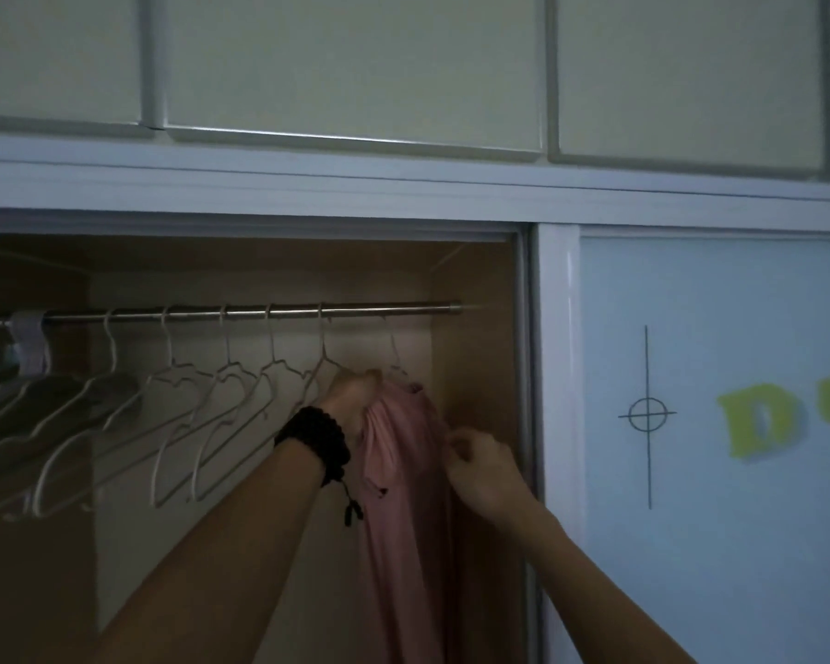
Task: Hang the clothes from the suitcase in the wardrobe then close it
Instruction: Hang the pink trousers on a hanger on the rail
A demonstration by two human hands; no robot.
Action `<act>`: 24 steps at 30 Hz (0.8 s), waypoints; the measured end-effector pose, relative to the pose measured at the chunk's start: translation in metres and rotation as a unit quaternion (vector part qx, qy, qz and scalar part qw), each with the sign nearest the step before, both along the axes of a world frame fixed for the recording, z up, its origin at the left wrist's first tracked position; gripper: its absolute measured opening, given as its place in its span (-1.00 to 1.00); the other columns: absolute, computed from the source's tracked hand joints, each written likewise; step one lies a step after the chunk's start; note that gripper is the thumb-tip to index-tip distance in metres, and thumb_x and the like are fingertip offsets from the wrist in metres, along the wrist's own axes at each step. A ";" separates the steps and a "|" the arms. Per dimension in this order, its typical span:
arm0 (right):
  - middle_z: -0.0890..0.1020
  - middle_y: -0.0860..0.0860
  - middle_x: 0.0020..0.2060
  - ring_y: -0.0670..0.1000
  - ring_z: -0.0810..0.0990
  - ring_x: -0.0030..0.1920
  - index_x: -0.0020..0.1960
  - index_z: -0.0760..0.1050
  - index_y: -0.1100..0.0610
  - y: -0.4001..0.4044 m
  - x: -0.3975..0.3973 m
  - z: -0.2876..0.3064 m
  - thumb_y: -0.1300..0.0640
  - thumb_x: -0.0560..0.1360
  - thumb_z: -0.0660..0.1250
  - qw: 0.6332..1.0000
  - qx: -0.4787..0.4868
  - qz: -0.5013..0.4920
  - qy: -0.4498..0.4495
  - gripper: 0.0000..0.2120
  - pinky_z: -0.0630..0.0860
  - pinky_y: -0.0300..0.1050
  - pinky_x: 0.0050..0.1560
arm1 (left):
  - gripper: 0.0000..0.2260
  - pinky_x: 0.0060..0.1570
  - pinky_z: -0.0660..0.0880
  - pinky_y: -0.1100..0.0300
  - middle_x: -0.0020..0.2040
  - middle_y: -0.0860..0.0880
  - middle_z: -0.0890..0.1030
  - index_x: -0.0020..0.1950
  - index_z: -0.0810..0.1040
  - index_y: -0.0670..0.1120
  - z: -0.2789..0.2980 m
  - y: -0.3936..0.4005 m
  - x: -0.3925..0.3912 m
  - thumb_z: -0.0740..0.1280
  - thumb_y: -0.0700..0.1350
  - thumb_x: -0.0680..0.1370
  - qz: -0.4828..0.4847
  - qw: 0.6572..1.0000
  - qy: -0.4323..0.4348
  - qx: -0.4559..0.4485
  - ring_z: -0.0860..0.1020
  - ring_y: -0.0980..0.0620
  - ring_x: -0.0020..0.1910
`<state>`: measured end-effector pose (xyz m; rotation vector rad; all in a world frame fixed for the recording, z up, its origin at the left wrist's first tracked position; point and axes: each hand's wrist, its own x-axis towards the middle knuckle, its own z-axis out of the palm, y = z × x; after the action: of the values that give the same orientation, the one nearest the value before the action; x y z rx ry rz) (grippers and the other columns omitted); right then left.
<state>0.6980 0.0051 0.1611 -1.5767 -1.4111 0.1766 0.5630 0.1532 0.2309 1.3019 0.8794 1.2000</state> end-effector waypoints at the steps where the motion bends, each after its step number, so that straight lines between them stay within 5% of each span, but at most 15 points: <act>1: 0.67 0.06 0.07 0.06 0.60 0.11 0.14 0.59 0.13 0.007 -0.002 0.009 0.18 0.53 0.22 1.000 0.008 0.010 0.001 -0.75 0.35 -0.37 -0.07 | -0.47 -0.17 0.58 0.11 0.16 -0.25 0.57 0.33 0.36 -0.37 0.007 0.016 0.004 0.34 -0.09 0.46 -0.004 1.000 0.021 0.011 0.61 -0.20 0.04; 4: 0.63 0.13 0.14 0.13 0.56 0.19 0.20 0.56 0.19 0.032 0.002 0.027 0.21 0.53 0.19 0.999 0.027 0.015 0.033 -0.70 0.36 -0.30 0.00 | -0.26 -0.09 0.56 0.10 0.29 -0.25 0.49 0.48 0.20 -0.32 0.022 0.051 0.011 0.34 -0.01 0.40 0.015 0.997 0.053 0.048 0.56 -0.22 0.16; 7: 0.60 0.14 0.20 0.15 0.54 0.22 0.30 0.50 0.15 0.050 0.006 0.034 0.22 0.53 0.15 0.997 0.029 0.014 0.066 -0.63 0.39 -0.24 0.12 | -0.43 -0.15 0.55 0.16 0.20 -0.21 0.52 0.40 0.27 -0.33 0.038 0.034 0.014 0.28 -0.02 0.51 0.054 0.994 0.056 0.071 0.57 -0.14 0.09; 10: 0.61 0.15 0.18 0.19 0.56 0.20 0.19 0.56 0.15 0.059 0.010 0.035 0.23 0.49 0.18 0.996 0.024 0.009 0.086 -0.68 0.48 -0.07 0.22 | -0.70 -0.43 0.47 0.32 -0.12 -0.13 0.60 0.11 0.52 -0.34 0.031 0.020 0.013 0.26 -0.09 0.59 0.074 0.990 0.053 0.104 0.58 0.03 -0.24; 13: 0.65 0.10 0.14 0.16 0.58 0.19 0.12 0.62 0.10 0.061 0.007 0.036 0.14 0.51 0.22 0.995 0.037 0.025 0.085 -0.73 0.50 -0.09 0.19 | -0.74 -0.32 0.51 0.29 -0.12 -0.11 0.64 -0.02 0.59 -0.26 0.005 0.004 -0.005 0.25 -0.07 0.62 0.100 0.984 0.082 0.124 0.61 0.02 -0.20; 17: 0.69 0.05 0.04 0.10 0.61 0.12 -0.01 0.65 0.09 0.043 -0.006 0.034 0.04 0.51 0.31 0.995 0.031 0.027 0.089 -0.80 0.51 -0.13 0.08 | -0.64 -0.18 0.53 0.22 -0.05 -0.11 0.68 0.06 0.61 -0.23 -0.020 -0.024 -0.032 0.24 0.07 0.62 0.110 0.964 0.164 0.179 0.65 0.00 -0.09; 21: 0.67 0.06 0.08 0.11 0.58 0.16 0.03 0.64 0.06 0.011 -0.025 0.030 0.12 0.48 0.28 0.995 0.034 0.039 0.089 -0.80 0.50 -0.09 0.19 | -0.79 -0.25 0.48 0.32 0.04 -0.05 0.61 0.19 0.49 -0.13 -0.026 -0.070 -0.051 0.25 -0.04 0.63 0.082 0.951 0.219 0.201 0.59 0.07 -0.08; 24: 0.69 0.06 0.04 0.14 0.59 0.14 -0.07 0.66 0.02 -0.019 -0.046 0.024 0.08 0.50 0.25 0.995 0.036 0.051 0.073 -0.80 0.50 -0.03 0.20 | -0.63 -0.24 0.42 0.32 0.12 0.00 0.51 0.41 0.34 -0.02 -0.048 -0.106 -0.081 0.28 -0.05 0.61 0.045 0.942 0.272 0.189 0.51 0.12 -0.08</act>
<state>0.6517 -0.0137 0.1852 -1.4060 -1.3688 0.2936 0.4825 0.0470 0.1828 1.9834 1.1425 1.1282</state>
